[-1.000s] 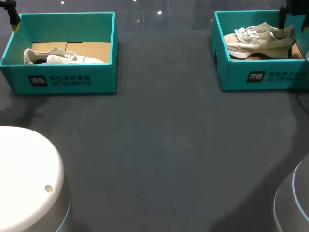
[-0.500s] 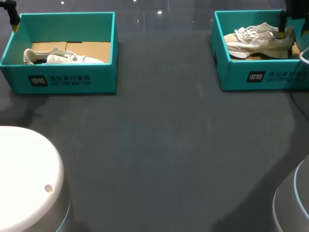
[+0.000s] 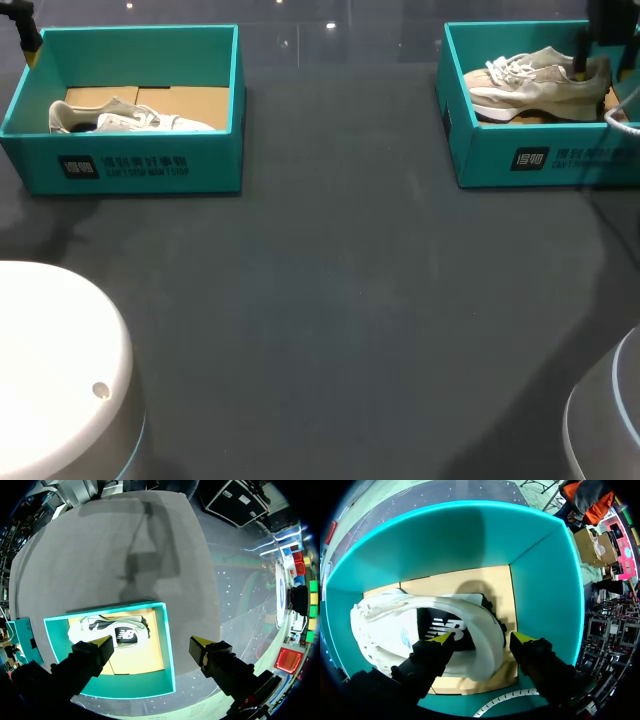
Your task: Take the shoe out of the shoebox, open the shoe tongue, remove and reinsert the insole, then place the shoe into the shoebox
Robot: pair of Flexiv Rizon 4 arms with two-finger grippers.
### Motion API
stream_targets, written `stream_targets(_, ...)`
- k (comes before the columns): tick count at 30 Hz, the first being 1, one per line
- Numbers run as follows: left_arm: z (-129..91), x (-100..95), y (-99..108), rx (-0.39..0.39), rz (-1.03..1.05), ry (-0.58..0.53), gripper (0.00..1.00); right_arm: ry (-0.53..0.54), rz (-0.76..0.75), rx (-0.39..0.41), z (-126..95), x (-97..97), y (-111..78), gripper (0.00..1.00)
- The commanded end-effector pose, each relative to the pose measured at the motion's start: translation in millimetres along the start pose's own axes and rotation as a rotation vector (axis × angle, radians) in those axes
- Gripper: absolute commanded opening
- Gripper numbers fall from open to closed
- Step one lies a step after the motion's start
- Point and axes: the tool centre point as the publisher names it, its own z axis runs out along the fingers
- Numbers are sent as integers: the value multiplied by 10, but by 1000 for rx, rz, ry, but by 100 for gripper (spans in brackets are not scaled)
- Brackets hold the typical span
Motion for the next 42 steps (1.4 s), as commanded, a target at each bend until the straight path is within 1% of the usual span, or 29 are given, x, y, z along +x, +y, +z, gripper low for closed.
stream_targets(1, -5, 4, -10, -2, 1, 1, 100, 12, -2, 10, 62, 19, 39, 70)
stream_targets(6, -5, 4, -10, -2, 1, 1, 100, 19, -5, 14, 93, 34, 11, 70)
stream_targets(11, -5, 4, -10, -2, 1, 1, 100, 16, -6, 14, 116, 3, -7, 70)
stream_targets(17, -5, 4, -10, -2, 1, 1, 100, 5, -10, 2, 62, -50, -19, 70)
stream_targets(20, -5, 4, -10, -2, 1, 1, 100, 8, -18, 4, 100, -63, -13, 71)
stream_targets(21, -5, 4, -10, -2, 1, 1, 100, 8, -21, 8, 124, -63, -11, 73)
stream_targets(22, -5, 4, -10, -2, 1, 1, 100, 10, -24, 9, 134, -63, -10, 72)
stream_targets(25, -5, 4, -10, -2, 1, 1, 100, 16, -36, 14, 167, -57, -6, 75)
stream_targets(30, -5, 4, -10, -2, 1, 1, 100, 25, -52, 15, 198, -38, 5, 75)
stream_targets(35, -5, 4, -10, -2, 1, 1, 100, 29, -59, 21, 238, -27, 0, 64)
stream_targets(36, -5, 4, -10, -2, 1, 1, 100, 30, -60, 24, 254, -25, -4, 59)
stream_targets(37, -5, 4, -10, -2, 1, 1, 100, 31, -60, 26, 261, -25, -6, 49)
stream_targets(39, -5, 4, -10, -2, 1, 1, 100, 31, -60, 29, 265, -24, -9, 44)
stream_targets(40, -5, 4, -10, -2, 1, 1, 100, 31, -59, 30, 266, -24, -10, 40)
stream_targets(42, -5, 4, -10, -2, 1, 1, 100, 31, -57, 30, 265, -25, -13, 26)
